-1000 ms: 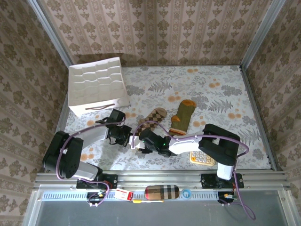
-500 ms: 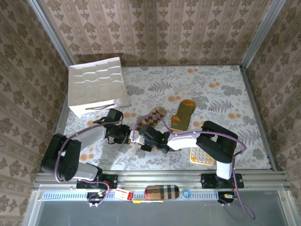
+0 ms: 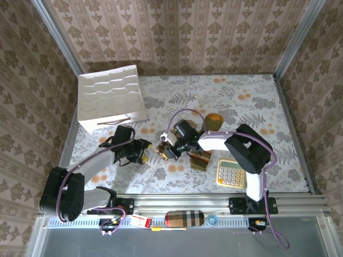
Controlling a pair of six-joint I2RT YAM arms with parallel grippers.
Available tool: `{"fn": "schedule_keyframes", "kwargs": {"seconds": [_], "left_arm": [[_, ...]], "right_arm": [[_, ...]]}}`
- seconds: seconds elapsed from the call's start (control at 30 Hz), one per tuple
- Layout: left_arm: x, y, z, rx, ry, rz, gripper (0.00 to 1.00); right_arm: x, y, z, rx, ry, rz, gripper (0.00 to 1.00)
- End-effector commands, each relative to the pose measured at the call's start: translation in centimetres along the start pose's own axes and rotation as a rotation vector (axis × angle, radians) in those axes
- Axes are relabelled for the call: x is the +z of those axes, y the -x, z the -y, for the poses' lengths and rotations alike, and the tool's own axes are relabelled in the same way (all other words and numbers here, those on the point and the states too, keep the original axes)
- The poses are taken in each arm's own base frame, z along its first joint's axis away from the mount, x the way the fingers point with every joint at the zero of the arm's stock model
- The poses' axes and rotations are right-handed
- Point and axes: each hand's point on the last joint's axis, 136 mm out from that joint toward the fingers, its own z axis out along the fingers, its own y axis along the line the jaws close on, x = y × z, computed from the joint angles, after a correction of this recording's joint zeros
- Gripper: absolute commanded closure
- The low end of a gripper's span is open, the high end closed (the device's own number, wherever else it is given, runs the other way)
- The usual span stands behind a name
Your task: Roll the socks
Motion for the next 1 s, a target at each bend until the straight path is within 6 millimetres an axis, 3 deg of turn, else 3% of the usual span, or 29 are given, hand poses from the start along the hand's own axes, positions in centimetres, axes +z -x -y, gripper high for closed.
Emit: {"fn": "schedule_keyframes", "kwargs": {"seconds": [0.0,0.5,0.7,0.87,0.9,0.97], "left_arm": [[0.9,-0.6,1.8,0.054,-0.071,-0.013,0.44],[5.2,-1.9,2.9,0.111,0.003,-0.061,0.49],[6.0,-2.4,0.2,0.076,0.141,-0.054,0.65],[5.0,-2.9,-4.0,-0.002,0.331,-0.043,0.99],[4.4,-2.9,-4.7,-0.017,0.364,-0.029,1.00],[3.0,-2.8,-6.1,-0.038,0.422,0.016,1.00]], "right_arm": [[0.4,-3.7,0.2,0.217,0.103,-0.130,1.00],[0.2,-5.0,2.1,0.365,0.146,-0.179,1.00],[0.0,-4.9,2.3,0.334,0.129,-0.187,1.00],[-0.6,-4.6,2.2,0.230,0.088,-0.177,1.00],[-0.9,-4.2,2.0,0.187,0.071,-0.161,1.00],[-1.9,-2.8,1.1,0.053,0.014,-0.084,0.87]]}}
